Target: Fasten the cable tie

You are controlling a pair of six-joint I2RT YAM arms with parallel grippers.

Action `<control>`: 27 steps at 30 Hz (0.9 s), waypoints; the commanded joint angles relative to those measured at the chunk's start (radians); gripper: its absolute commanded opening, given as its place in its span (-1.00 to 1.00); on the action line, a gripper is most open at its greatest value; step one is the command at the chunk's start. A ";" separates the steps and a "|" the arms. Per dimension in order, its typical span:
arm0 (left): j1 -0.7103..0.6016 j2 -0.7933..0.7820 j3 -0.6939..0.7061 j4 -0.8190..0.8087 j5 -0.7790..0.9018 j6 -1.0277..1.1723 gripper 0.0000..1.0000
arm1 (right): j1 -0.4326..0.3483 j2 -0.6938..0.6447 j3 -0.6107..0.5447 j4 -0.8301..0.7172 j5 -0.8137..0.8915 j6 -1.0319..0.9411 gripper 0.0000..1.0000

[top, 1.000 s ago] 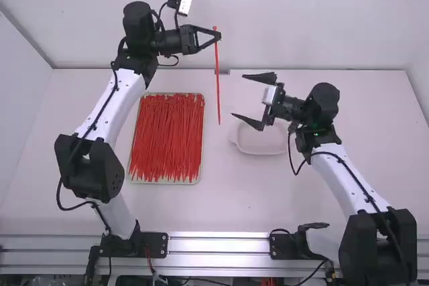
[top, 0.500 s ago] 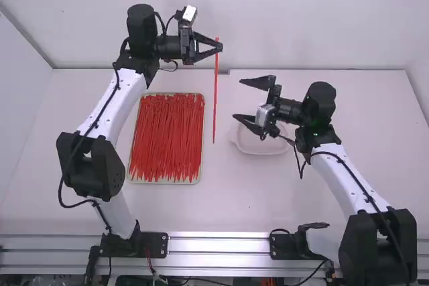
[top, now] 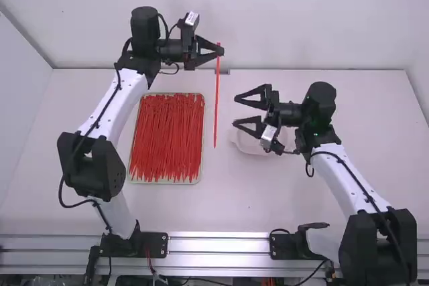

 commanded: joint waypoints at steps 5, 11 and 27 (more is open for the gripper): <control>-0.014 -0.002 0.030 -0.058 -0.050 -0.004 -0.95 | 0.014 -0.003 0.000 0.021 -0.142 -0.083 0.92; -0.040 -0.002 0.030 -0.054 -0.053 -0.017 -0.96 | 0.072 -0.003 0.000 0.024 -0.135 -0.116 0.79; -0.044 -0.002 0.029 -0.058 -0.090 -0.029 -0.96 | 0.108 -0.003 0.000 0.048 -0.089 -0.105 -0.21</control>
